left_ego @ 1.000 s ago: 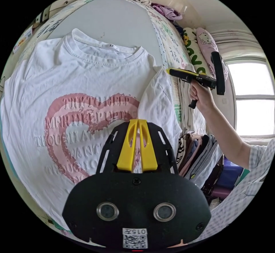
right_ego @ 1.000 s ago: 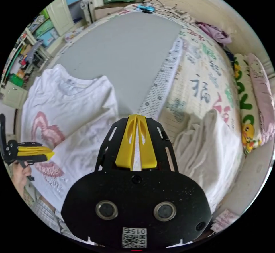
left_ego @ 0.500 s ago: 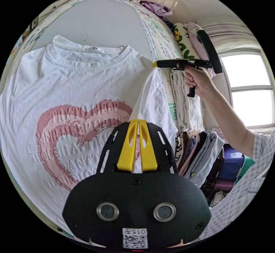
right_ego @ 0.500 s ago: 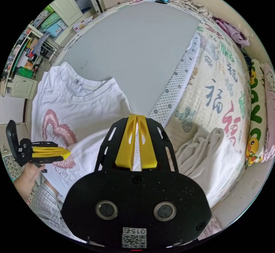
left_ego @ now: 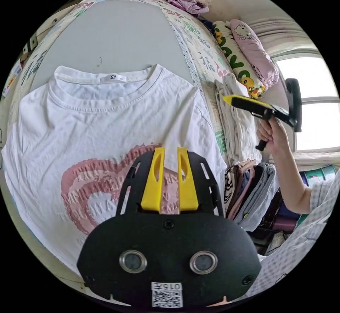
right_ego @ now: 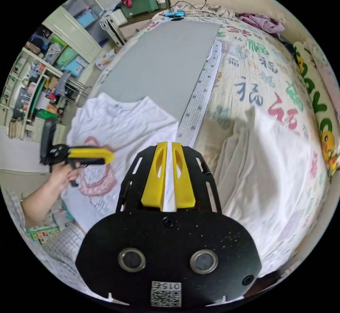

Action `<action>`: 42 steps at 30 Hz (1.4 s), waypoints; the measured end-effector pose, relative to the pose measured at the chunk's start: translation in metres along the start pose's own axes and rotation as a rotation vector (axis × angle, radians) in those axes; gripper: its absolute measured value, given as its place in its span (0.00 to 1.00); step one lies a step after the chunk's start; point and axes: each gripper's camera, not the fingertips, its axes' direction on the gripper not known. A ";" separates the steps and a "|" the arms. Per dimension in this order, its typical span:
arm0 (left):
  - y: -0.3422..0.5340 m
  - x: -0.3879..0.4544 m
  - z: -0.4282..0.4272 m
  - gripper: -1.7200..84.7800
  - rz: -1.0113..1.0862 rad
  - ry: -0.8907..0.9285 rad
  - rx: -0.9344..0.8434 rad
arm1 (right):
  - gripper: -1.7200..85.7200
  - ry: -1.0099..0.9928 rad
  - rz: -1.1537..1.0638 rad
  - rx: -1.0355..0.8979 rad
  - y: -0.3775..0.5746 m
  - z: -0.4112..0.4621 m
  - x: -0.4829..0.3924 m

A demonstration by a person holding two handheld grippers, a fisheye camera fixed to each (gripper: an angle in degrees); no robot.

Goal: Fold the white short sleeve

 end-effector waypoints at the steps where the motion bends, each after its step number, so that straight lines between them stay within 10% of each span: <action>1: 0.002 -0.002 0.001 0.09 -0.001 -0.015 -0.011 | 0.07 -0.022 0.033 -0.027 0.027 0.008 -0.002; 34: 0.065 -0.023 -0.034 0.03 0.214 -0.219 -0.021 | 0.06 0.015 -0.034 -0.094 0.133 0.190 -0.032; 42: 0.185 -0.103 -0.098 0.07 -0.047 -0.107 0.124 | 0.06 -0.069 -0.038 -0.088 0.148 0.221 -0.068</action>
